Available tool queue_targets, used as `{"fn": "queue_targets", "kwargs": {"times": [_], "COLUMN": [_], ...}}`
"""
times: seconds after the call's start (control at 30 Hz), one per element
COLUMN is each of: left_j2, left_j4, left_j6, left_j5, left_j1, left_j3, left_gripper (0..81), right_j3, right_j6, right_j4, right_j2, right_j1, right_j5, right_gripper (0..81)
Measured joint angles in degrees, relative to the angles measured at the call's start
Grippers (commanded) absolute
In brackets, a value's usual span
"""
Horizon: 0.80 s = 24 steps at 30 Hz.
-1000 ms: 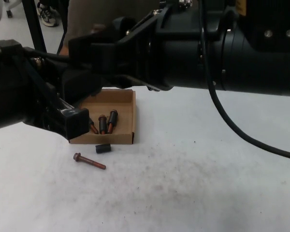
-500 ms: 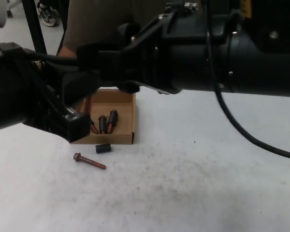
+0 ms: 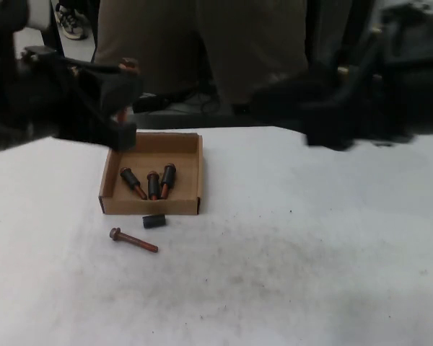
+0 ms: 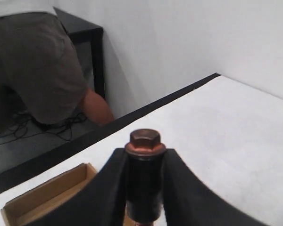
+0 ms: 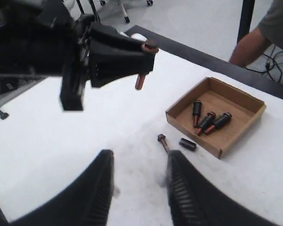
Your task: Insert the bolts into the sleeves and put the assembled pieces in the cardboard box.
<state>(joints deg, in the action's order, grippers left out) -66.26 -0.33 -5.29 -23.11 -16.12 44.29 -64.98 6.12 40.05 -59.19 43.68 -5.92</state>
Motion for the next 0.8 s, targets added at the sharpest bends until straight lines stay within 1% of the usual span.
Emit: {"fn": "queue_targets", "kwargs": {"times": [0.03, 0.1, 0.13, 0.3, 0.33, 0.53, 0.6, 0.67, 0.73, 0.8], "left_j2": [-0.5, -6.1, -8.7, -24.3, -24.3, -37.0, -39.7, -42.3, -43.2, -43.7], "left_j4": [-0.1, -0.2, -0.4, -0.5, -0.5, 3.3, 4.6, 6.0, 6.4, 6.6], "left_j6": [0.0, 0.0, 0.0, -0.1, -0.1, 0.7, 2.0, 4.2, 5.7, 6.6], "left_j5": [-0.2, -1.1, -1.3, -2.7, -2.7, -3.1, -1.3, 1.3, 1.9, 2.4], "left_j1": [0.0, 1.7, 2.2, 3.5, 3.5, 3.4, 3.4, 3.4, 3.4, 3.4], "left_j3": [0.2, 2.2, 3.3, 10.8, 10.8, 19.3, 21.4, 23.7, 24.8, 25.3], "left_gripper": [0.8, 0.8, 0.8, 0.8, 0.8, 0.1, 4.9, 14.1, 25.1, 33.0], "right_j3": [0.0, 0.0, 0.0, 0.0, 0.0, 0.0, 0.0, 0.0, 0.0, 0.0], "right_j6": [-0.2, -1.7, -2.4, -6.1, -6.5, -7.3, -7.3, -7.3, -7.3, -7.3], "right_j4": [0.2, 1.1, 1.3, 1.6, 1.6, 1.6, 1.6, 1.6, 1.6, 1.6], "right_j2": [0.0, 0.1, 0.1, 0.1, 0.1, 0.1, 0.1, 0.1, 0.1, 0.1], "right_j1": [0.0, -0.7, -0.9, -1.2, -1.2, -1.2, -1.2, -1.2, -1.2, -1.2], "right_j5": [0.0, 0.0, 0.0, 0.0, 0.0, 0.0, 0.0, 0.0, 0.0, 0.0], "right_gripper": [15.4, 3.3, 0.3, 0.2, 0.2, 0.2, 0.2, 0.2, 0.2, 0.2]}}
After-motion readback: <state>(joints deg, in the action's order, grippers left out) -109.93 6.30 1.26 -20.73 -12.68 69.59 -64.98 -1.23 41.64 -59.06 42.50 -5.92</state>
